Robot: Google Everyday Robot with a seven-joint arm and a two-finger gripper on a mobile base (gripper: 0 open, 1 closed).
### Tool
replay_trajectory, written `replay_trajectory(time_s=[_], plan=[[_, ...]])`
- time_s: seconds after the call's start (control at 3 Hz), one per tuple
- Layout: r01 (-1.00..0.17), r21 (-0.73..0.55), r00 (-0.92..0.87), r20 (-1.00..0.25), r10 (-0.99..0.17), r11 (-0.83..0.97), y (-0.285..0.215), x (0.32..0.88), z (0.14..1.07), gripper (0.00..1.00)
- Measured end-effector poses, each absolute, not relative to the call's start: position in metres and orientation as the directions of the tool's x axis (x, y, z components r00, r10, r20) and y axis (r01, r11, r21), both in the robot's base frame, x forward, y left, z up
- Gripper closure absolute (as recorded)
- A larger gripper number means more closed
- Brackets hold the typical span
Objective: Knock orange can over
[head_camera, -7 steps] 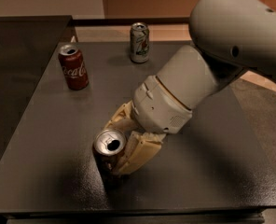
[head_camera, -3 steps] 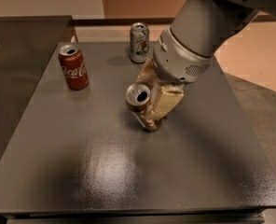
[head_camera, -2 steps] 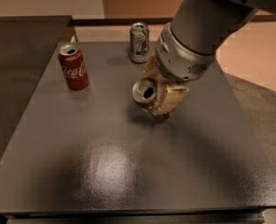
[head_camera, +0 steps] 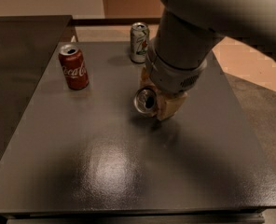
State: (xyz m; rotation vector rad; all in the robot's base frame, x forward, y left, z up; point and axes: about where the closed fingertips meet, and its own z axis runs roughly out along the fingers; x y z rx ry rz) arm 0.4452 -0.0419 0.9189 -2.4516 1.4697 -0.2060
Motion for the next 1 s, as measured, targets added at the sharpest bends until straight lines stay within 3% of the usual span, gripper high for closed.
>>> replay_trajectory(time_s=[0.33,1.0], plan=[[-0.794,-0.270,0.545,0.078,-0.835,-0.544,-0.037,0.441,0.909,1.00],[-0.700,-0.170,0.658,0.224,-0.719,-0.694,-0.024,0.435,0.894,0.59]])
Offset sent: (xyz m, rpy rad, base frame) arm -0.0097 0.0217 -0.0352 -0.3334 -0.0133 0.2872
